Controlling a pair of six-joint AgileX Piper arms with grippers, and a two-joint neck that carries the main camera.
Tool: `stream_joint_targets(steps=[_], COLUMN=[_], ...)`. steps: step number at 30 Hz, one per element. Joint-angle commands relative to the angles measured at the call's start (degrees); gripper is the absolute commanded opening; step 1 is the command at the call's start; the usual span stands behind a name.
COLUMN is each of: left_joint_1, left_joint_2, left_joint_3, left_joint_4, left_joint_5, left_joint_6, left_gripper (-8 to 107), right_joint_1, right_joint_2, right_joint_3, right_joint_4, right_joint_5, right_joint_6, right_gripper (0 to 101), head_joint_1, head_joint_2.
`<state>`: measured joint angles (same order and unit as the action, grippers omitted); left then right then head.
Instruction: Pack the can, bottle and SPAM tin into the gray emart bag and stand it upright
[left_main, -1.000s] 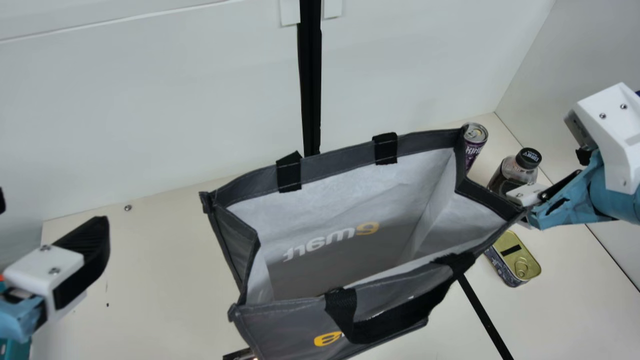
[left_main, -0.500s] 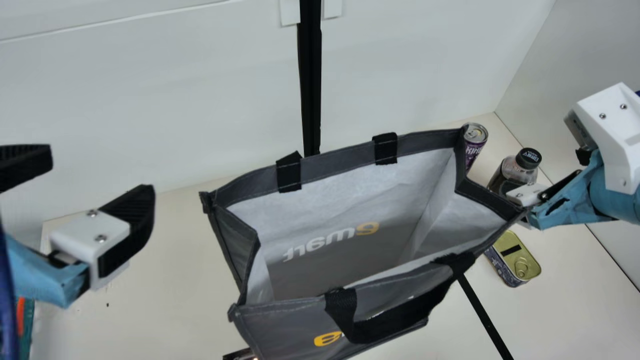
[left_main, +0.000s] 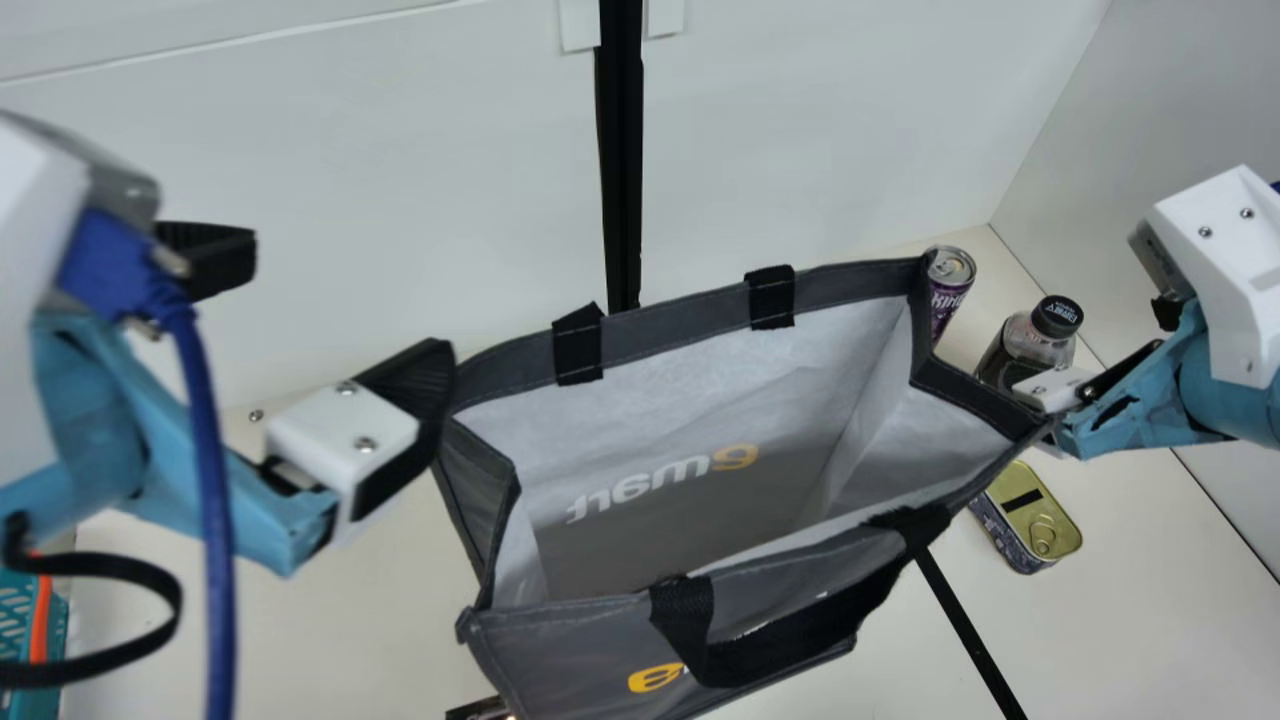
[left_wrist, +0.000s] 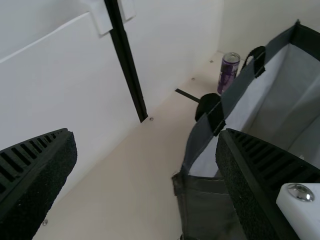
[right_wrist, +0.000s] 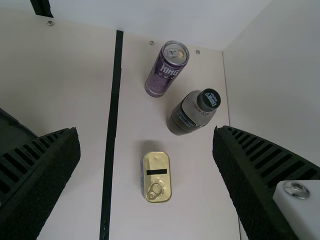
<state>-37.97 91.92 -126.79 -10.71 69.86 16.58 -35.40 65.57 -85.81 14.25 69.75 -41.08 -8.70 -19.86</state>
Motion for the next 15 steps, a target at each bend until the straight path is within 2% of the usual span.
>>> stream_joint_targets(steps=[1, 15], left_joint_1=[-1.04, -5.89], left_joint_2=[1.04, 6.67], left_joint_3=[-0.53, -4.08], left_joint_4=[0.00, -0.59], left_joint_5=[0.04, 0.04], left_joint_6=[0.18, 3.13], left_gripper=[90, 90], right_joint_1=[0.00, 0.00], right_joint_2=[0.00, 0.00], right_joint_3=[0.00, 0.00], right_joint_4=[0.00, 0.00], right_joint_5=[0.00, 0.00], right_joint_6=[0.00, 0.00], right_gripper=[95, 95], head_joint_1=[-1.30, -1.30], head_joint_2=[-0.14, -0.14])
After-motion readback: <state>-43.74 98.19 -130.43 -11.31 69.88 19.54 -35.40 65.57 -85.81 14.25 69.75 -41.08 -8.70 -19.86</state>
